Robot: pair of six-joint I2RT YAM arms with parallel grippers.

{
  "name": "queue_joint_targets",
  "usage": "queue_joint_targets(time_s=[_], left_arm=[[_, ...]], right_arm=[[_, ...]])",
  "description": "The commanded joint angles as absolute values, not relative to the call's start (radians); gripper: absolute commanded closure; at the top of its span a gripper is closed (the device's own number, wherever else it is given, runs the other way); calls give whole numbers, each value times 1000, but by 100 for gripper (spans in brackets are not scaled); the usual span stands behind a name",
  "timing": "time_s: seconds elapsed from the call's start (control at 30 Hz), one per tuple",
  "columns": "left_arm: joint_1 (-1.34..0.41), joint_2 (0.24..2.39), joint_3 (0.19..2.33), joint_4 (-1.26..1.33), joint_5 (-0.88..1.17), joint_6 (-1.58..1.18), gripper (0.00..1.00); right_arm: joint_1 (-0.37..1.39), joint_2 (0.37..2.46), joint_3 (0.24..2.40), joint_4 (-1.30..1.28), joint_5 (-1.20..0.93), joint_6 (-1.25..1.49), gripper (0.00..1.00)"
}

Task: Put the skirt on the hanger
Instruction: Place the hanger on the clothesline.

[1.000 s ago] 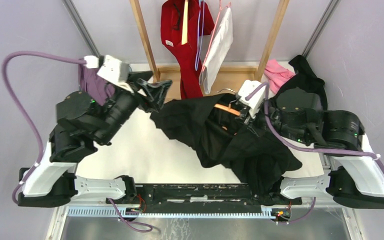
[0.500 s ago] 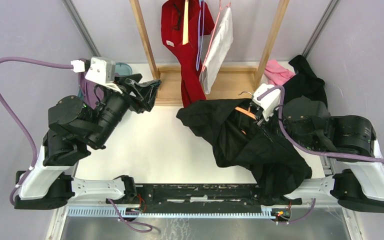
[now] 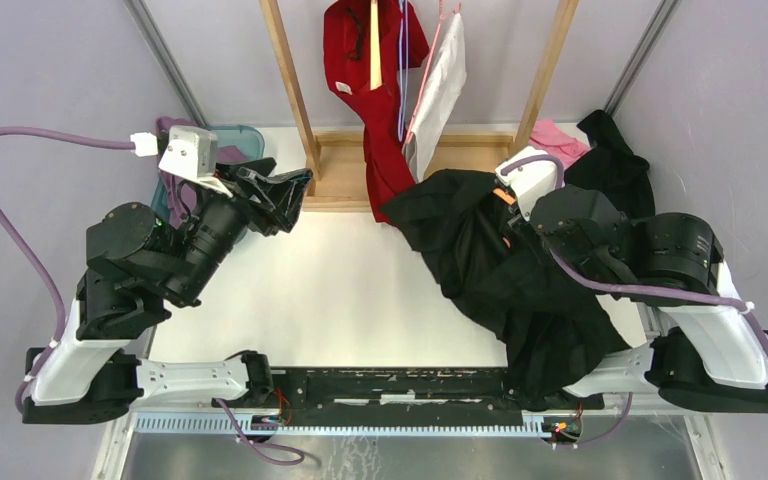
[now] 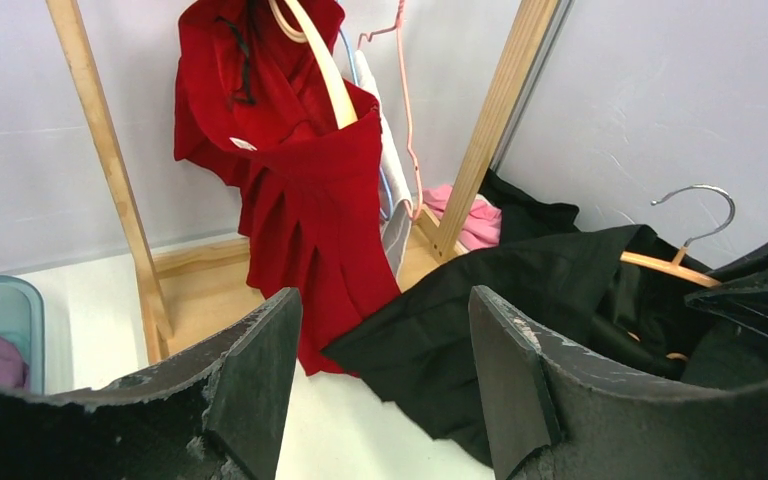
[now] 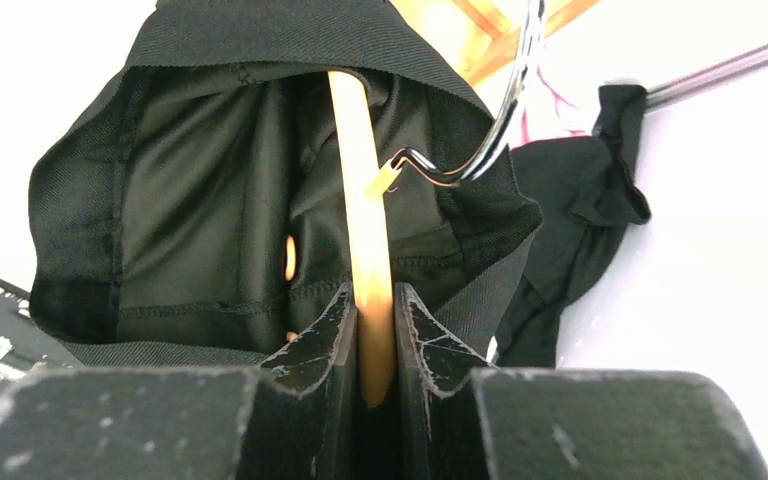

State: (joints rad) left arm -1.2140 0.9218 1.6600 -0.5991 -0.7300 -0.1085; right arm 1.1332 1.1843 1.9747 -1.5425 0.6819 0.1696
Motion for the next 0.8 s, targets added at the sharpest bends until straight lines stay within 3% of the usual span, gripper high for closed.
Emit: queue_joint_targets(time_s=[0.0, 0.3, 0.43, 0.77], left_arm=[[-1215, 913, 1656, -611, -725, -165, 31], [-1216, 912, 1605, -678, -723, -238, 31], [-1215, 901, 1568, -683, -715, -258, 31], [-1215, 857, 1517, -683, -710, -279, 31]], right_arm=[[1119, 1210, 2057, -1530, 894, 214, 99], [1068, 1293, 2224, -1427, 1022, 146, 99], [1039, 1390, 2345, -1417, 1013, 91, 99], [833, 1470, 2355, -1244, 862, 54, 99]])
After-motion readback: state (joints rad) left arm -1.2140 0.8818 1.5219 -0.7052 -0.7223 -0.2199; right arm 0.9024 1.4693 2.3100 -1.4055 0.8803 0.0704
